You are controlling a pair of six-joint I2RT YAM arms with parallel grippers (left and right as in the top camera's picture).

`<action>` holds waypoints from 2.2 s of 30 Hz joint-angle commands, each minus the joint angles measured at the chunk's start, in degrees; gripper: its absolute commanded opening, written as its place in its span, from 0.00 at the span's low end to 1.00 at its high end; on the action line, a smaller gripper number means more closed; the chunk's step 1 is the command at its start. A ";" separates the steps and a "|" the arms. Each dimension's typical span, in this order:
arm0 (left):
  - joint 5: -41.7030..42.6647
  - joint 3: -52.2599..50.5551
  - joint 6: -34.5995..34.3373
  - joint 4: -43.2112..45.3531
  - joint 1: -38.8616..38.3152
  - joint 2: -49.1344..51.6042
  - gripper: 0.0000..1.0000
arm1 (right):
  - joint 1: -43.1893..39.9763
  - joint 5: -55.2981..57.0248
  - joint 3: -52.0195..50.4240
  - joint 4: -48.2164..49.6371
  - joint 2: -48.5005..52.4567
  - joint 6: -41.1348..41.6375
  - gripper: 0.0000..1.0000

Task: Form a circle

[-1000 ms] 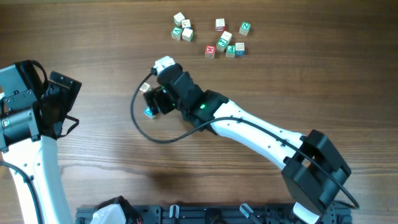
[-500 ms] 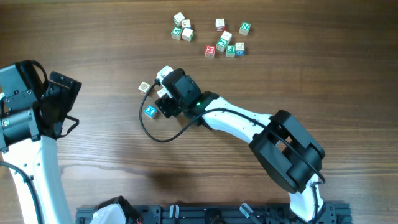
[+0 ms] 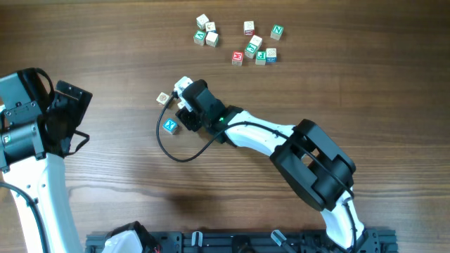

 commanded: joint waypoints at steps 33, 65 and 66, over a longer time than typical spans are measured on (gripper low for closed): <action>0.28 -0.26 0.70 -0.04 -0.24 0.28 1.00 | -0.20 -1.64 -0.35 5.40 3.19 1.42 0.27; 0.28 -0.26 0.70 -0.04 -0.24 0.28 1.00 | -0.20 -0.72 -0.35 11.78 5.14 6.49 0.27; 0.28 -0.26 0.70 -0.04 -0.24 0.28 1.00 | -0.20 -0.72 -0.35 11.76 5.14 6.51 0.26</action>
